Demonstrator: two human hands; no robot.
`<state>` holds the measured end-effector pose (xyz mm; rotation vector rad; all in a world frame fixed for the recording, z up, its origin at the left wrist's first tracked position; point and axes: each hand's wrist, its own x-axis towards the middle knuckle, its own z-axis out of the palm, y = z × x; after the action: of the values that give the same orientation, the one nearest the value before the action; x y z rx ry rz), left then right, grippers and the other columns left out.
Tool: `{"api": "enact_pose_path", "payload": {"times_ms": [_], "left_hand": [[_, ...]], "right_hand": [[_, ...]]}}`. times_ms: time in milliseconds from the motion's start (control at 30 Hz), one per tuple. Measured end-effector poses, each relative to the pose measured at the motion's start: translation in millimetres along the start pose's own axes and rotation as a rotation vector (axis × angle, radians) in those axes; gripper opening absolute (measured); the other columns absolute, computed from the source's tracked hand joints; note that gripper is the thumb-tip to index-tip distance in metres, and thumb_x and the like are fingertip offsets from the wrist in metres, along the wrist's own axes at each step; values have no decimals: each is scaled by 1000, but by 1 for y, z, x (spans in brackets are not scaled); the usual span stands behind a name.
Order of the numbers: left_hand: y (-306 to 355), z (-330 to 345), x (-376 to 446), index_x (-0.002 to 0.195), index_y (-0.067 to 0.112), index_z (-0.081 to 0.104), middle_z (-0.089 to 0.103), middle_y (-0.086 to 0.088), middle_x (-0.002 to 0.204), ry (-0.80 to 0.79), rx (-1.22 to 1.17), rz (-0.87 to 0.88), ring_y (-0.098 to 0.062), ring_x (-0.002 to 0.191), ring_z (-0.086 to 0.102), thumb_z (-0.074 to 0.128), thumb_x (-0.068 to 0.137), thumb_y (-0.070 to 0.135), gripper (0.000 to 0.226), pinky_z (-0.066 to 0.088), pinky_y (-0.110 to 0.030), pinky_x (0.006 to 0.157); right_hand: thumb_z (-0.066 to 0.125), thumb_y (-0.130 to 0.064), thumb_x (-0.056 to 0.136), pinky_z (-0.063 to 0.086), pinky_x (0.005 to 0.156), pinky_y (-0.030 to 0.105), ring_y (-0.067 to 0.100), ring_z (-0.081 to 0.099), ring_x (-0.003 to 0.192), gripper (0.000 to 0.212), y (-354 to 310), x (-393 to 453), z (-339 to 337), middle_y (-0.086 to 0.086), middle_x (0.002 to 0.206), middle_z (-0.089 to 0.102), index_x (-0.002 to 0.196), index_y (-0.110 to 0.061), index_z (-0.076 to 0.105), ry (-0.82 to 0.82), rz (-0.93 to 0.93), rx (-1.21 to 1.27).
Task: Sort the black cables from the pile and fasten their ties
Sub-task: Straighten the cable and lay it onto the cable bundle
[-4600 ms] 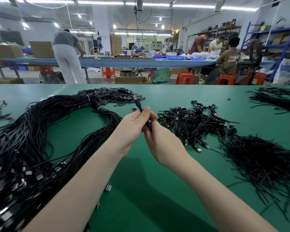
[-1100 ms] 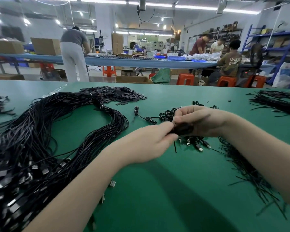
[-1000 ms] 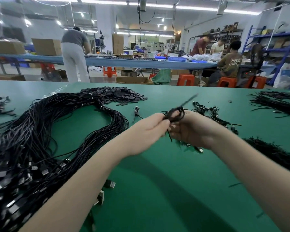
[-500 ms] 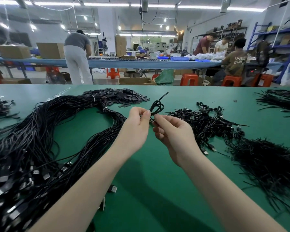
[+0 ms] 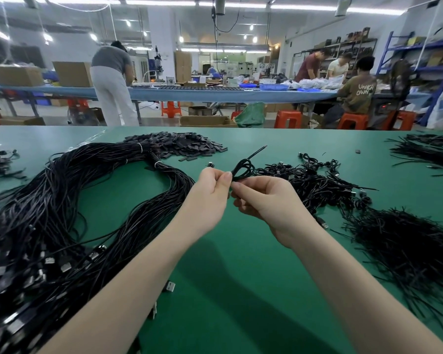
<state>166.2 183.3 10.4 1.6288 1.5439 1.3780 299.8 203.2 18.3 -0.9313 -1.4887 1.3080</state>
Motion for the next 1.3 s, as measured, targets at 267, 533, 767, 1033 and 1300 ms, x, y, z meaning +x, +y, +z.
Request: {"api": "enact_pose_path", "payload": {"times_ms": [267,533,767,1033,1300], "left_hand": [[-6,14,-8,92,23,47,57,9,73,139,181,102,4,61,51,42,100,37,17,37,-14,54],[14,-5,-4,44,19,63,64,3,54,-98,-84,-207,-12,50,56,39,95,52,65,42,-28,63],[21,-14,-7,105,35,71,58,21,124,-239,-70,211,13,117,47,44,101,26,29,34,-5,97],[4,-13,-5,114,41,63,64,16,109,-52,69,275,-17,70,65,61,89,4,45,55,-24,74],[4,-12,-4,113,30,67,60,29,103,5,402,555,9,102,51,55,83,-6,47,36,-4,89]], "right_hand": [[62,-24,90,46,68,22,6,59,72,14,3,-5,2,-9,76,67,83,-15,71,263,-442,-767],[69,7,70,50,60,37,35,58,68,12,7,-8,3,15,73,61,76,0,61,336,-791,-1165],[66,-8,85,25,59,20,14,44,65,17,4,6,-10,-10,69,49,75,-18,56,320,-628,-859],[63,-21,90,39,62,11,8,57,73,13,6,2,-2,-6,82,69,94,-14,74,228,-424,-756],[65,-22,88,43,58,28,13,53,58,15,5,5,-9,-4,61,63,74,-23,68,95,-224,-600]]}}
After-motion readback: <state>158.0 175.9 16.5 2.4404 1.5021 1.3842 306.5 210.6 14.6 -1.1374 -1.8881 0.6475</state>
